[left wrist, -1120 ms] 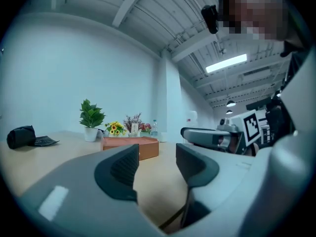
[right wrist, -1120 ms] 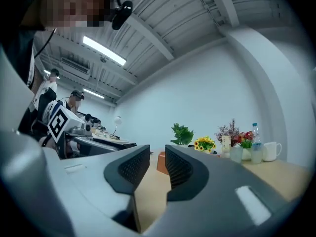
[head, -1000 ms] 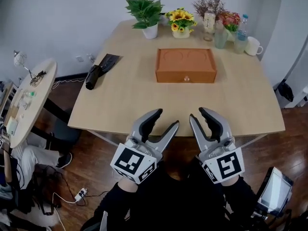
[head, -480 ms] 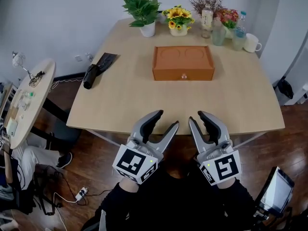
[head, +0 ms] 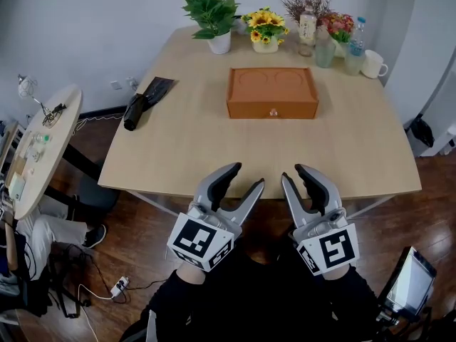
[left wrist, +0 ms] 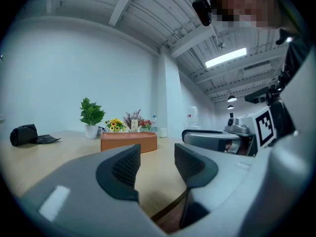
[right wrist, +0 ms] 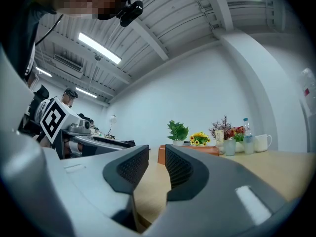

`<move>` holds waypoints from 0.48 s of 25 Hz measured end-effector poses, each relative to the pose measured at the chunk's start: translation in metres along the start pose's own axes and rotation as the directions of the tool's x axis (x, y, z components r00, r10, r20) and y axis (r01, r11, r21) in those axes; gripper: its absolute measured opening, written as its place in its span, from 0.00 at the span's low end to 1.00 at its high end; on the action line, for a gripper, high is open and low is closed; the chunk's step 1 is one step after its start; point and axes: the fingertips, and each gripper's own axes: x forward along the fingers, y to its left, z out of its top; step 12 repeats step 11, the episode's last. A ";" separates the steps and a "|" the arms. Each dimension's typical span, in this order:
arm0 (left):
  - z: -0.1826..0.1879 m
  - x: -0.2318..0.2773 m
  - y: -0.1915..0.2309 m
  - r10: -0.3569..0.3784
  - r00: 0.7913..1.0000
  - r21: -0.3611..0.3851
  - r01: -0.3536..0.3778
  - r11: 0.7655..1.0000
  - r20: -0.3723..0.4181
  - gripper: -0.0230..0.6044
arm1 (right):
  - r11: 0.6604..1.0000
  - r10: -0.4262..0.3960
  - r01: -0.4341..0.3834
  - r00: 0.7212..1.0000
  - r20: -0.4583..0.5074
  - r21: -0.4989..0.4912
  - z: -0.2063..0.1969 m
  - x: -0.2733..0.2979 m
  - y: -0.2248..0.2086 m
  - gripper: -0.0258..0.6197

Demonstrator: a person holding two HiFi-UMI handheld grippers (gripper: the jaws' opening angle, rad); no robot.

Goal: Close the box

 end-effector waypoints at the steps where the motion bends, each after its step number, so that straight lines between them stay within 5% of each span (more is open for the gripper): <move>1: 0.000 0.000 0.000 -0.002 1.000 0.003 0.002 1.000 -0.001 0.36 | 1.000 0.000 0.000 1.000 -0.001 -0.001 0.000 0.000 0.000 0.20; 12: -0.001 0.001 -0.001 -0.004 1.000 0.006 0.004 1.000 -0.003 0.35 | 1.000 0.011 -0.011 1.000 -0.004 -0.009 0.000 0.000 0.003 0.20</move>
